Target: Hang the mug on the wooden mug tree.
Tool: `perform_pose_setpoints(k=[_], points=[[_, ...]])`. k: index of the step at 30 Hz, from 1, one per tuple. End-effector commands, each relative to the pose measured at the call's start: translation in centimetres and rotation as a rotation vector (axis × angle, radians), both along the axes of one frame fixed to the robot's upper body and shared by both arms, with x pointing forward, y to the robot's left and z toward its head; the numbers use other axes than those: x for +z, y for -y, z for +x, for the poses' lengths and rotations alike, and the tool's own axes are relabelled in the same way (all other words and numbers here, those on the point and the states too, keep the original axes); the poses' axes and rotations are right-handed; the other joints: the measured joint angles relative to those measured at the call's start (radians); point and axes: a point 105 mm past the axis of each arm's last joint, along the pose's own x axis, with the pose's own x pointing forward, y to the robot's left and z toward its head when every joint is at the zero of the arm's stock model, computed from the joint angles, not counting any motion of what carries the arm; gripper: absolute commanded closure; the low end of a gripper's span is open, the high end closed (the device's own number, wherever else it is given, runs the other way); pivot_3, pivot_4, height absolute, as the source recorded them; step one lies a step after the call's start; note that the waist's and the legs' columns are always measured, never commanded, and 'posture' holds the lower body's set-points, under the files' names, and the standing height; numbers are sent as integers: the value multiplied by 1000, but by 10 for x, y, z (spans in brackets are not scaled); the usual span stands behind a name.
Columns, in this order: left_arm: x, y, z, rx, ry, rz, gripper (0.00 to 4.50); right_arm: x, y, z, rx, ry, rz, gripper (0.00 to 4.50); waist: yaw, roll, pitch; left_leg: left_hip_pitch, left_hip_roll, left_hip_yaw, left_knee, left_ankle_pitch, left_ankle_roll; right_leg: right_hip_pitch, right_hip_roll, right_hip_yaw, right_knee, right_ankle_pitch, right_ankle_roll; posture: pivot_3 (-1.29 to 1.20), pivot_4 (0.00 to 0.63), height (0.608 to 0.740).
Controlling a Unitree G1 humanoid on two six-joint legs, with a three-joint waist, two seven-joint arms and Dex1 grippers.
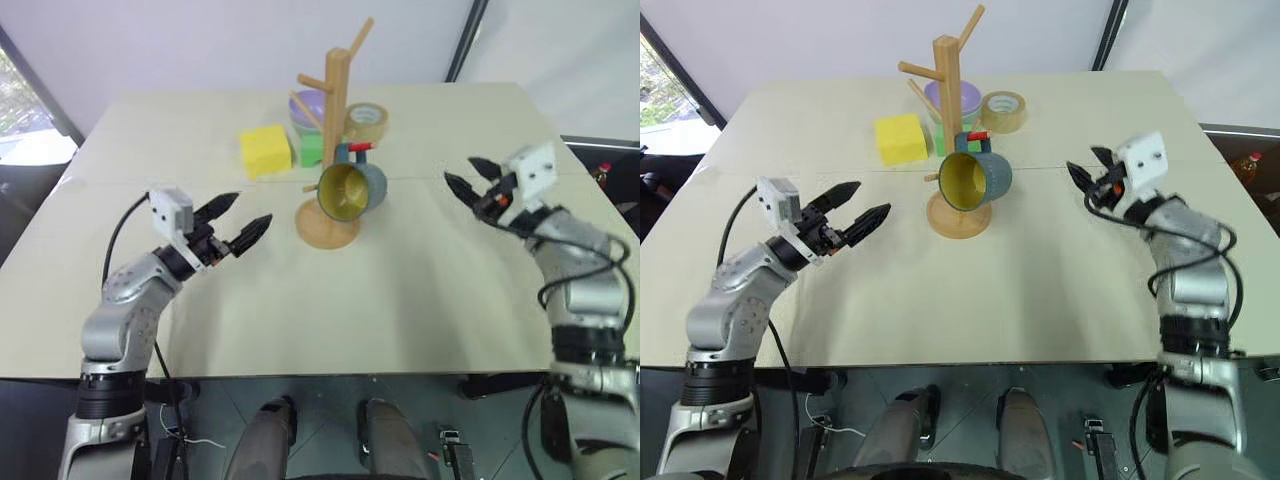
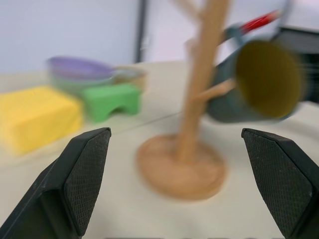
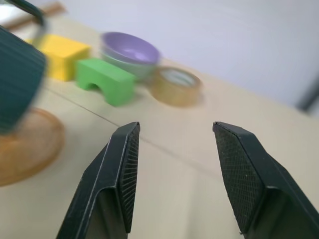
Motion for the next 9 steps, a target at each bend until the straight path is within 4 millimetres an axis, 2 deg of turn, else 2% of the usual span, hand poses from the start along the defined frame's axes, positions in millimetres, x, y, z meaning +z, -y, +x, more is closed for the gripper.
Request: perform_pose_setpoints(k=[1,5,9], points=[[-9,-21,4,157,28,5,0,-9,-5,-13,-39,60,78,2102,2,0,0,0,0,0,0,0,0,0,0,0,1,0,0,0,150,740],[-31,-27,0,224,-12,1,0,-35,-15,-22,-33,24,120,2102,2,0,0,1,0,1,2,0,-1,0,0,3,2,-1,-4,0,150,740],[-42,-33,-3,257,-47,-1,0,-45,-21,-23,-5,7,113,2102,2,0,0,2,0,1,2,0,-1,1,0,3,2,-1,-4,0,150,740]])
